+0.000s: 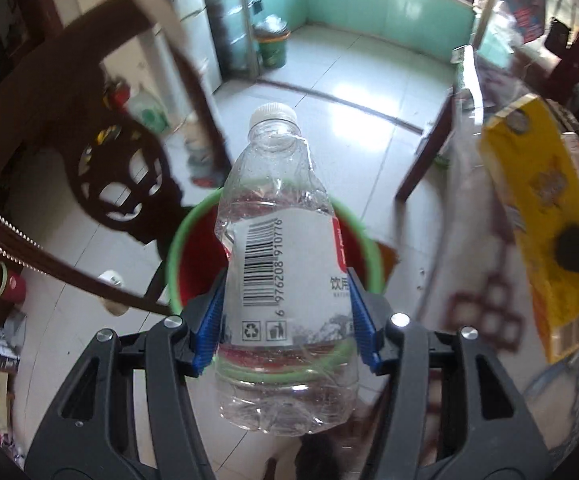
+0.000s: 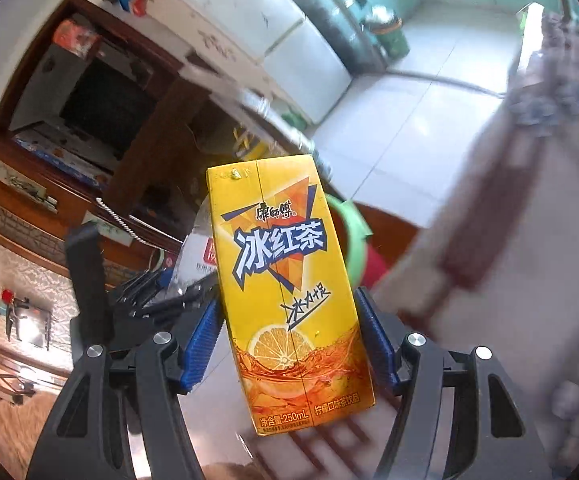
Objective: Collect trash
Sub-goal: 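Carry the bottle and carton over the red bucket and open both tools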
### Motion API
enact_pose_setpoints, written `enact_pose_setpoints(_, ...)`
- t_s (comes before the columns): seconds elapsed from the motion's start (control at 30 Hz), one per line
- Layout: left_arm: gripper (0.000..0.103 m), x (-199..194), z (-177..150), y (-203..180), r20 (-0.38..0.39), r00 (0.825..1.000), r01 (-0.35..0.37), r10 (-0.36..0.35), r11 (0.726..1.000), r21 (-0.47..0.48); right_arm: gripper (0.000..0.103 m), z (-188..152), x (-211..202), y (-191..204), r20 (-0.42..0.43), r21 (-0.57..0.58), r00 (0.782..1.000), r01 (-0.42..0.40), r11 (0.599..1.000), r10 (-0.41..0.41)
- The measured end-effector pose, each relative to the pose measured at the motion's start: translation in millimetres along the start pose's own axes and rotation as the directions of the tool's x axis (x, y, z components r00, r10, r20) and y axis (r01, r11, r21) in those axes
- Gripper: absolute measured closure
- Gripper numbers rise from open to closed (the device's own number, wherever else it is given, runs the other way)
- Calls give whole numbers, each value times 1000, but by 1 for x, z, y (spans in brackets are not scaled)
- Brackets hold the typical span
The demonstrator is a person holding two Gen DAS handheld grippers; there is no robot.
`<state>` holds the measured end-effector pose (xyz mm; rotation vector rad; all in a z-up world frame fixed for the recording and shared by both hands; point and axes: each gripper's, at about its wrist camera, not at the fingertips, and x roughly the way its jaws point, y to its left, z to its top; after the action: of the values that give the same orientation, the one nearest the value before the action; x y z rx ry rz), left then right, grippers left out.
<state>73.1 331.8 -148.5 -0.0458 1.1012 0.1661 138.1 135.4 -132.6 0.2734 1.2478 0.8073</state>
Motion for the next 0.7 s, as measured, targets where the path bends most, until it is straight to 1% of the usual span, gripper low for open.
enact_pose_setpoints(0.1,49,13,-3,28,-28,1000,5,-6,1000,-8,41,10,30,8,-28,16,999,22,1000,-21)
enact_pose_setpoints(0.2,48,21,-3,41,-41,999,-3,3,1000,14,38,18,53,10,-46,28,998,41,999,-39)
enact_pose_setpoints(0.23,47,24,-4,45,-42,999,-10,10,1000,15,37,14,47,4,-46,31,998,50,998,-48)
enact_pose_setpoints(0.27,36,26,-4,49,-41,999,-19,19,1000,13,36,13,47,6,-40,35,997,62,997,-60)
enact_pose_setpoints(0.3,21,27,-3,52,-37,999,-26,26,1000,10,29,14,46,4,-28,40,997,68,997,-67)
enact_pose_setpoints(0.33,17,27,-3,55,-25,999,-34,34,999,4,28,12,43,11,-14,43,997,73,996,-73)
enact_pose_setpoints(0.37,17,25,-3,57,-17,999,-36,36,999,1,27,15,46,17,-6,44,997,77,996,-77)
enact_pose_setpoints(0.47,17,24,1,58,-6,1000,-25,25,1000,8,26,16,33,20,29,57,994,107,993,-109)
enact_pose_setpoints(0.53,17,24,5,55,5,1000,6,-6,1000,7,26,13,10,18,78,70,988,125,990,-130)
enact_pose_setpoints(0.6,17,19,10,43,32,999,30,-31,999,28,26,7,-13,12,123,85,977,164,983,-174)
enact_pose_setpoints(0.67,17,13,14,23,60,996,59,-63,996,71,26,-7,-47,-1,174,109,951,238,965,-255)
enact_pose_setpoints(0.7,15,12,15,16,69,995,67,-73,994,89,26,-13,-59,-5,190,120,940,266,956,-285)
